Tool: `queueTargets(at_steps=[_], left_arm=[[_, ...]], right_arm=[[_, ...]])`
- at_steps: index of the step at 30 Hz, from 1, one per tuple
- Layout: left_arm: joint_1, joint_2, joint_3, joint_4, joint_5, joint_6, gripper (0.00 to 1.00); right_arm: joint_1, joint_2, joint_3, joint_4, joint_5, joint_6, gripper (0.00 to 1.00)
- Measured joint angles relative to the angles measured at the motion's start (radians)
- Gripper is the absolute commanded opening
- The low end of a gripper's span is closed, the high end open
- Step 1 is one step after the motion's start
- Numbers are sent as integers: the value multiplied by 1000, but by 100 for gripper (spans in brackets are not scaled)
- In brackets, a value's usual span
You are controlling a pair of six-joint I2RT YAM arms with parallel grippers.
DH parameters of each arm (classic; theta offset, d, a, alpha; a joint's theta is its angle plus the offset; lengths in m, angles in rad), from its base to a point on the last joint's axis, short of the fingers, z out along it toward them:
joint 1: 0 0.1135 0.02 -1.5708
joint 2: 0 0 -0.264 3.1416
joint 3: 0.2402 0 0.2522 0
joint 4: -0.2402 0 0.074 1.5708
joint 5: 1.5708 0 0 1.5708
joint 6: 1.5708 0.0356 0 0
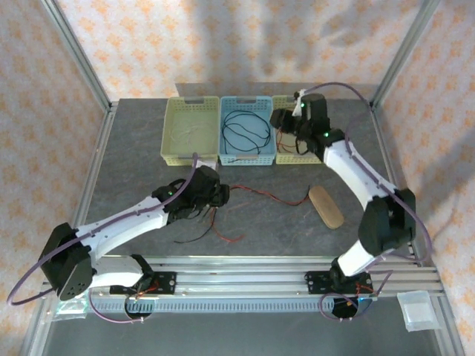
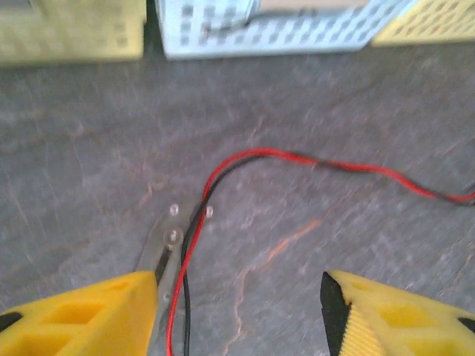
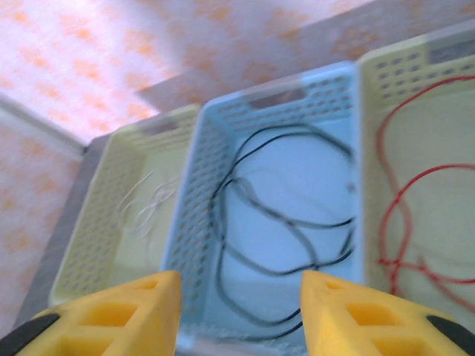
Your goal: Untangle the cables
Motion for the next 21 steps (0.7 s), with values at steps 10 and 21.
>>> queueTargets(at_steps=[10, 21], left_arm=[[45, 218, 38, 50, 59, 67, 52], [57, 490, 264, 61, 53, 323, 51]], right_arm=[[114, -367, -417, 73, 85, 10, 38], [114, -553, -473, 86, 215, 12, 36]])
